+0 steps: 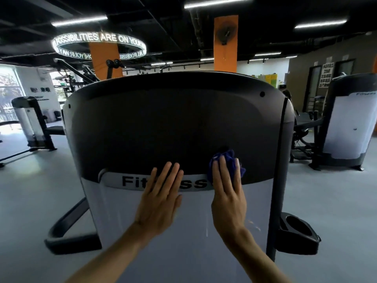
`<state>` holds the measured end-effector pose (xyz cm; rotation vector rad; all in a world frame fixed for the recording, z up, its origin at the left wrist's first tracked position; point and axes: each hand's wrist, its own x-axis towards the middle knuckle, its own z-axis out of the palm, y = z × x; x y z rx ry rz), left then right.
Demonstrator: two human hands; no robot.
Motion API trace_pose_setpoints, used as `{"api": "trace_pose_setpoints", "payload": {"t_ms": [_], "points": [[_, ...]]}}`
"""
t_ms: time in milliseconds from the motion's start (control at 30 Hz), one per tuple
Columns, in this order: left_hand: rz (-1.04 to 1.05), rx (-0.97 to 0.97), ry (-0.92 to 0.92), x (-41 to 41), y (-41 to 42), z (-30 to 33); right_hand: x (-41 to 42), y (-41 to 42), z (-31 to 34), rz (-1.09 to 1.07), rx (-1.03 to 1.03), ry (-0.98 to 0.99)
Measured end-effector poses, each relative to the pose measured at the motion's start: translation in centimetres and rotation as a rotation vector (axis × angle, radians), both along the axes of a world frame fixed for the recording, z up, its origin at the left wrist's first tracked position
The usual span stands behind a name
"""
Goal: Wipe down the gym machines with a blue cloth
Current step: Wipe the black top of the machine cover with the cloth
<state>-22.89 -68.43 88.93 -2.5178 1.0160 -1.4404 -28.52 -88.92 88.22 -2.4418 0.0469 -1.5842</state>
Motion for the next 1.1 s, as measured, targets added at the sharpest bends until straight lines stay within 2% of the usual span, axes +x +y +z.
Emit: {"api": "trace_pose_setpoints", "payload": {"t_ms": [133,200,333,467,600,700,833,900,1000,1100], "points": [[0.070,-0.015,0.028,0.0,-0.8,-0.6,0.2,2.2,0.9,0.128,-0.341,0.090],[0.046,-0.011,0.035,-0.1,-0.5,-0.4,0.0,1.4,1.3,0.152,-0.402,0.113],[-0.053,-0.025,0.039,-0.1,1.8,-0.3,-1.4,-2.6,0.3,0.049,-0.221,0.100],[-0.043,-0.110,0.066,-0.2,4.4,-1.0,-1.3,0.0,-0.3,0.030,-0.055,0.070],[-0.105,-0.149,0.091,-0.3,5.1,-0.9,0.7,5.7,0.1,0.126,-0.243,0.087],[-0.132,-0.182,0.083,-0.2,5.7,-1.1,1.7,9.1,0.9,0.169,-0.300,0.135],[-0.092,-0.176,0.080,0.5,7.5,-1.9,1.2,6.4,1.7,0.156,-0.428,0.159],[-0.062,-0.195,0.091,1.1,8.6,-2.2,0.3,4.4,1.1,0.072,-0.334,0.156],[-0.053,-0.222,0.093,1.7,9.9,-2.6,-0.2,5.1,-0.4,-0.021,-0.067,0.095],[-0.098,-0.217,0.106,1.9,10.7,-2.7,1.0,8.9,-0.8,0.041,-0.071,0.020]]}}
